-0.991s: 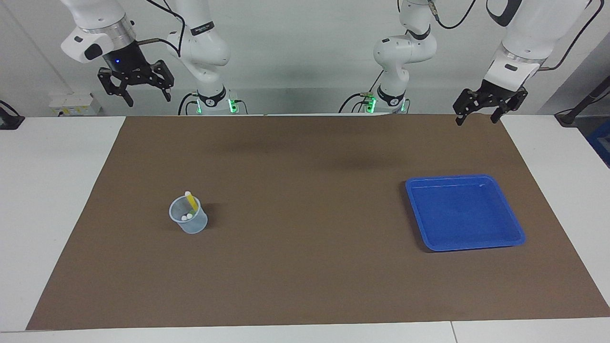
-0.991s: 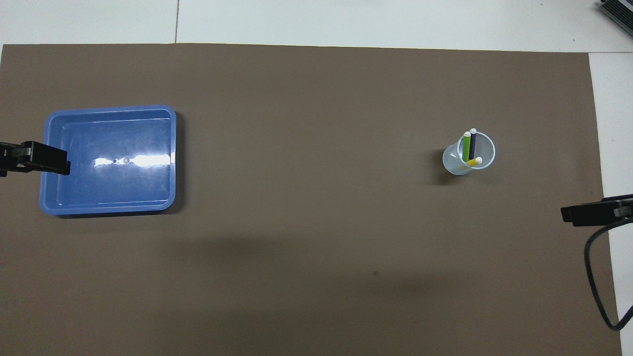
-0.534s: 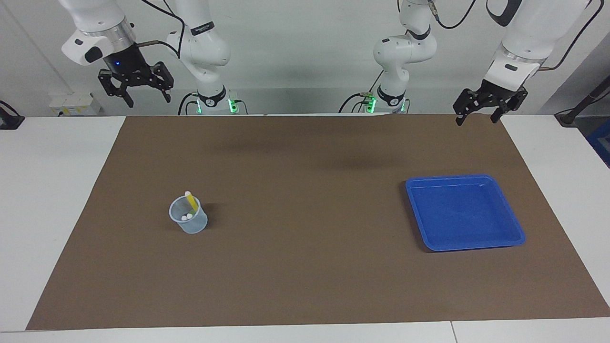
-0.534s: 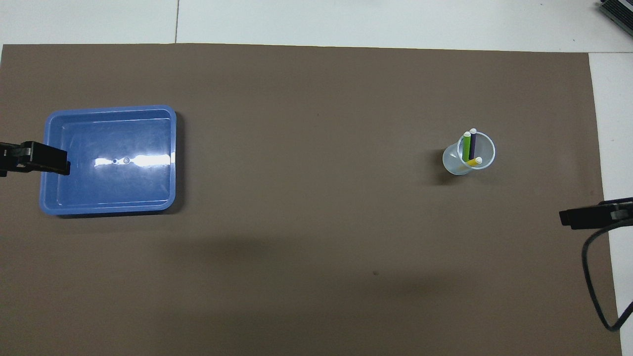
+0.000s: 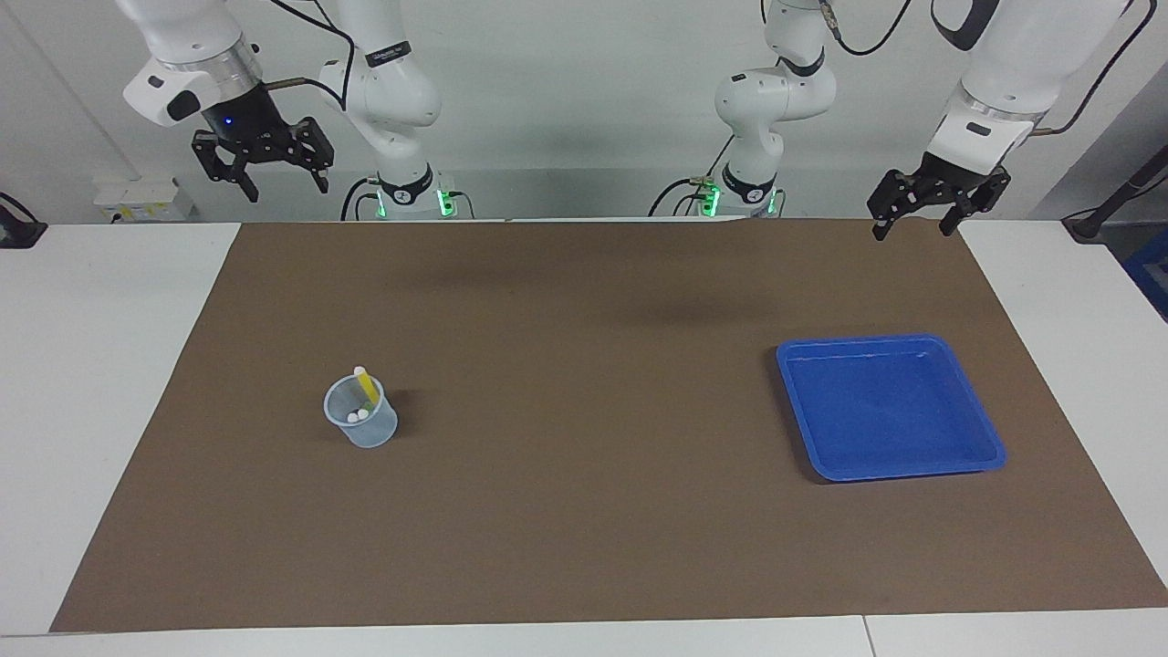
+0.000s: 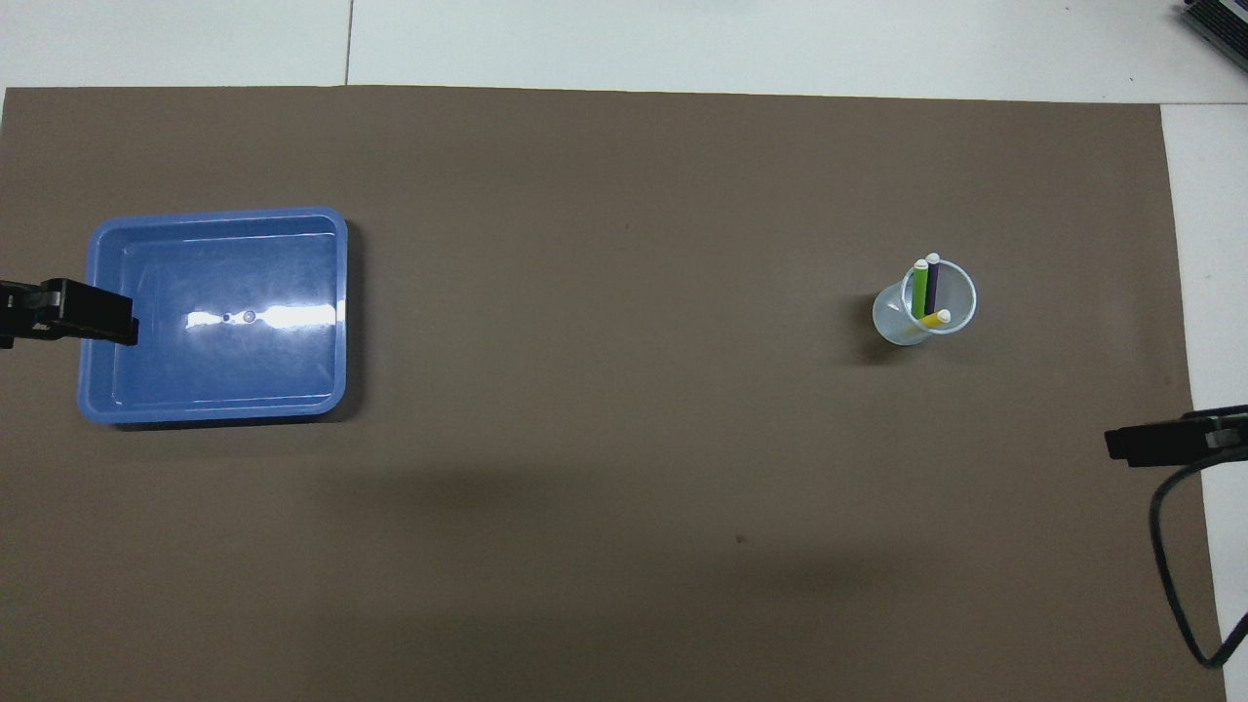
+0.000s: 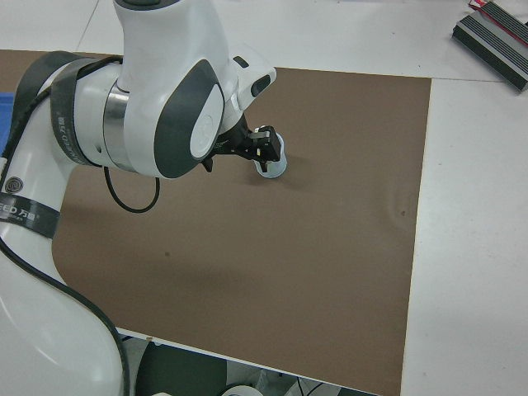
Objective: Right arm passes pens to left for tray arrangement
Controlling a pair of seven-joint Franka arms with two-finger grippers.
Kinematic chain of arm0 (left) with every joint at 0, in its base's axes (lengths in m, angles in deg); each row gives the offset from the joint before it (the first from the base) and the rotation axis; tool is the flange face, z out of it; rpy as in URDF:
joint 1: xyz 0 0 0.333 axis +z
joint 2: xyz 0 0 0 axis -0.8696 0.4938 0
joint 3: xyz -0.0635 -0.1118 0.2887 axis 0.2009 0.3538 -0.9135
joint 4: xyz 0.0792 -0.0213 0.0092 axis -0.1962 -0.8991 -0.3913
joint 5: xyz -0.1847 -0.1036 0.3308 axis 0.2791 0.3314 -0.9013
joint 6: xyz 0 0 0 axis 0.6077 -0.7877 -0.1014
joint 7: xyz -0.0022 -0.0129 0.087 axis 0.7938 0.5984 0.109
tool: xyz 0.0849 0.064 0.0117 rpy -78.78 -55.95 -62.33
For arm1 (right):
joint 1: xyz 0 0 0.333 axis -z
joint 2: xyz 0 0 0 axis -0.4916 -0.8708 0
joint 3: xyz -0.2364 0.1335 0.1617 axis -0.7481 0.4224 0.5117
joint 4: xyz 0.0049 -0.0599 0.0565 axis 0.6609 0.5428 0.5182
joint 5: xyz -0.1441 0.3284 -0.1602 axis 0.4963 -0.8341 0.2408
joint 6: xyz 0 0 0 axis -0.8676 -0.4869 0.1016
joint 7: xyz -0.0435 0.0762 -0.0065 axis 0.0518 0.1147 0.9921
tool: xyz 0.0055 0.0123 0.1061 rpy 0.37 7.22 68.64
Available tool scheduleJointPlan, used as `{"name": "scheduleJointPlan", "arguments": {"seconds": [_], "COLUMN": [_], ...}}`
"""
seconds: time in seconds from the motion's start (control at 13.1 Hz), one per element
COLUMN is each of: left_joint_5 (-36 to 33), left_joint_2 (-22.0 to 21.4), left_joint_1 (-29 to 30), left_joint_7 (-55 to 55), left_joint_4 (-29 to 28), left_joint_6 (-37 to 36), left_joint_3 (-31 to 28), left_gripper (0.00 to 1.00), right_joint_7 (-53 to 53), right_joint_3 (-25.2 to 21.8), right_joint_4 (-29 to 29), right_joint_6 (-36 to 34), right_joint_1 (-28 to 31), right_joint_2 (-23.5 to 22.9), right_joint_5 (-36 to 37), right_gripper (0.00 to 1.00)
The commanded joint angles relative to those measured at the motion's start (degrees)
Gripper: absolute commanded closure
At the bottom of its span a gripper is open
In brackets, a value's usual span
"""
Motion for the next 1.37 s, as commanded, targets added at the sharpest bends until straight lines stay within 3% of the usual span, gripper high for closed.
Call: {"name": "scheduleJointPlan", "arguments": {"seconds": [0.0,1.07,1.3], "left_joint_5": [0.62,0.62,0.62], "left_joint_2": [-1.58,-1.58,-1.5], "left_joint_1": [0.33,0.24,0.33], "left_joint_7": [-0.38,-0.38,-0.12], "left_joint_4": [-1.35,-1.44,-1.44], "left_joint_6": [-0.15,-0.24,-0.15], "left_joint_3": [0.01,0.01,0.01], "left_gripper": [0.0,0.0,0.0], "right_joint_7": [-1.4,-3.87,-3.87], "right_joint_3": [0.26,0.61,0.61], "right_joint_4": [1.45,1.72,1.72], "right_joint_6": [0.7,4.74,6.94], "right_joint_1": [0.48,-0.31,-0.75], "right_joint_2": [1.43,-0.68,-3.04], "right_joint_5": [-0.01,2.19,2.27], "right_gripper": [0.0,0.0,0.0]}}
